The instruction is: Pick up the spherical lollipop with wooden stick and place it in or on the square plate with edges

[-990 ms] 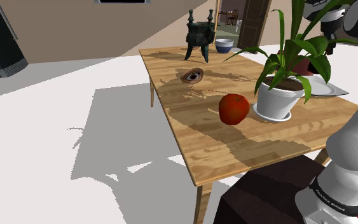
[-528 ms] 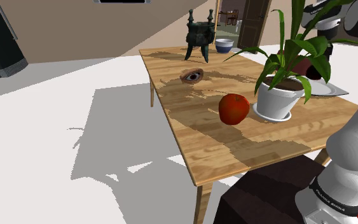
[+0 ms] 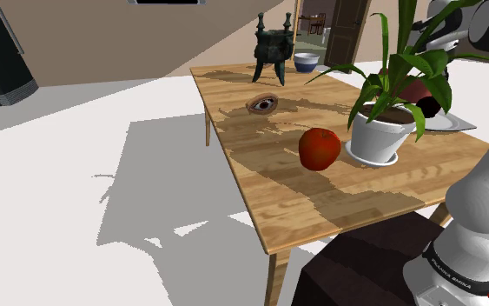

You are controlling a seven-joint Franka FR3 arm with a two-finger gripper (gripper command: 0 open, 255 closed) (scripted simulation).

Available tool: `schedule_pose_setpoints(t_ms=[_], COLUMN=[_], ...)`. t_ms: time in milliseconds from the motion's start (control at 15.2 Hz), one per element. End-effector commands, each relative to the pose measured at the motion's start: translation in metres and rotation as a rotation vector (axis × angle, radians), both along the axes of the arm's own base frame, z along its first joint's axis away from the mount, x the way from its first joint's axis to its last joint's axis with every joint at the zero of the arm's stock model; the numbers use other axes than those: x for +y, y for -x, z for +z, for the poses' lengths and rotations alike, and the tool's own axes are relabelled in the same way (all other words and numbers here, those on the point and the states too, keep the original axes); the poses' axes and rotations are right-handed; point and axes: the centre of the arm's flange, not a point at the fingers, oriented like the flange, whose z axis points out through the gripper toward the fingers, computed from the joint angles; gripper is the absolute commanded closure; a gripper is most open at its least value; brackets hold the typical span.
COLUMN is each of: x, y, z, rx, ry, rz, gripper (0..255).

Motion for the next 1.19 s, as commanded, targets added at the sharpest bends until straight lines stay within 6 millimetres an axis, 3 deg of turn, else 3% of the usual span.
schedule_pose_setpoints(t_ms=[0,396,462,792,1056,1122], x=[0.0,0.0,0.0,0.0,0.017,0.017], y=[0.0,0.0,0.0,0.0,-0.013,-0.013], z=[-0.002,-0.002,-0.002,-0.002,0.044,0.044], rx=[-0.001,-0.001,-0.001,-0.001,-0.001,-0.001], ry=[0.001,0.001,0.001,0.001,0.001,0.001], rz=[0.0,0.0,0.0,0.0,0.0,0.0], gripper=[255,255,0,0,0,0])
